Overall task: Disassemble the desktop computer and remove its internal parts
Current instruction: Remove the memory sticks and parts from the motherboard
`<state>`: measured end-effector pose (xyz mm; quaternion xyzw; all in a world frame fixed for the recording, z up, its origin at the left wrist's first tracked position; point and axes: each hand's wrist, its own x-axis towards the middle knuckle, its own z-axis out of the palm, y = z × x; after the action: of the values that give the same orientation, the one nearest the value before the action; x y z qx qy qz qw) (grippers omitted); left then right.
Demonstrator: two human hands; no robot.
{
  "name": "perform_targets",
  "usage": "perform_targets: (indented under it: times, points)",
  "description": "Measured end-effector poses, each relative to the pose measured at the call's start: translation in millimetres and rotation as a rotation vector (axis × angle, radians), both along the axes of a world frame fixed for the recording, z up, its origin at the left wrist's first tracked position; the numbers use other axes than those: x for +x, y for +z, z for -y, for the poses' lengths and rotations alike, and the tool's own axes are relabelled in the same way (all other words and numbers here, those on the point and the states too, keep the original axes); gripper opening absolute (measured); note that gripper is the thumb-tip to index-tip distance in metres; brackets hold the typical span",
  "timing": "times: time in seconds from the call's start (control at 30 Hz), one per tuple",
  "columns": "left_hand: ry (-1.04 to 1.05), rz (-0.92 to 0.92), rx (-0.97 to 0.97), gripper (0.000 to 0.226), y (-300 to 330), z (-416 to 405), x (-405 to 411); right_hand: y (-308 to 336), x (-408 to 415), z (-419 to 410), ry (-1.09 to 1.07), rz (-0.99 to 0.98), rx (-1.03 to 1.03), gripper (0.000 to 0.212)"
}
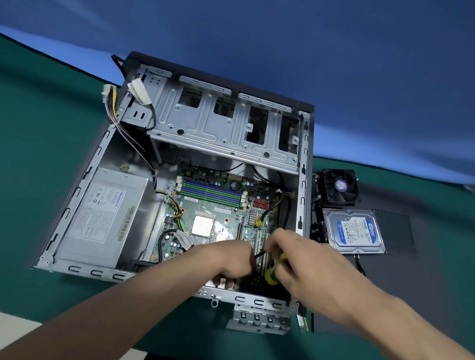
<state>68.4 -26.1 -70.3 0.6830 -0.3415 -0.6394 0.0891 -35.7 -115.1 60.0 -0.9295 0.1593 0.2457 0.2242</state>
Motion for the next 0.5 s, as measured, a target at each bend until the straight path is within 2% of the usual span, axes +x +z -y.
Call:
perform_targets:
  times: [0.07, 0.17, 0.27, 0.37, 0.5]
  points:
    - [-0.012, -0.001, -0.005, 0.021, 1.0, 0.4, -0.3, 1.4, -0.8, -0.2, 0.010, -0.023, -0.021, 0.022]
    - [-0.018, 0.024, -0.003, 0.020, 0.6, 1.3, 0.1, -2.7, -2.3, -3.6, 0.040, 0.026, -0.114, 0.024]
    - [0.018, 0.011, 0.015, 0.026, -0.5, 0.6, -1.0, -4.6, -2.8, -5.9, 0.082, 0.041, -0.087, 0.014]
    - [0.026, -0.005, 0.006, 0.024, -0.6, 0.8, -0.2, -1.6, -2.6, -5.4, 0.078, 0.014, -0.050, 0.025]
    - [0.019, 0.011, 0.000, 0.022, 0.6, 1.3, 0.7, -2.0, -0.8, -6.0, 0.013, 0.038, -0.081, 0.016]
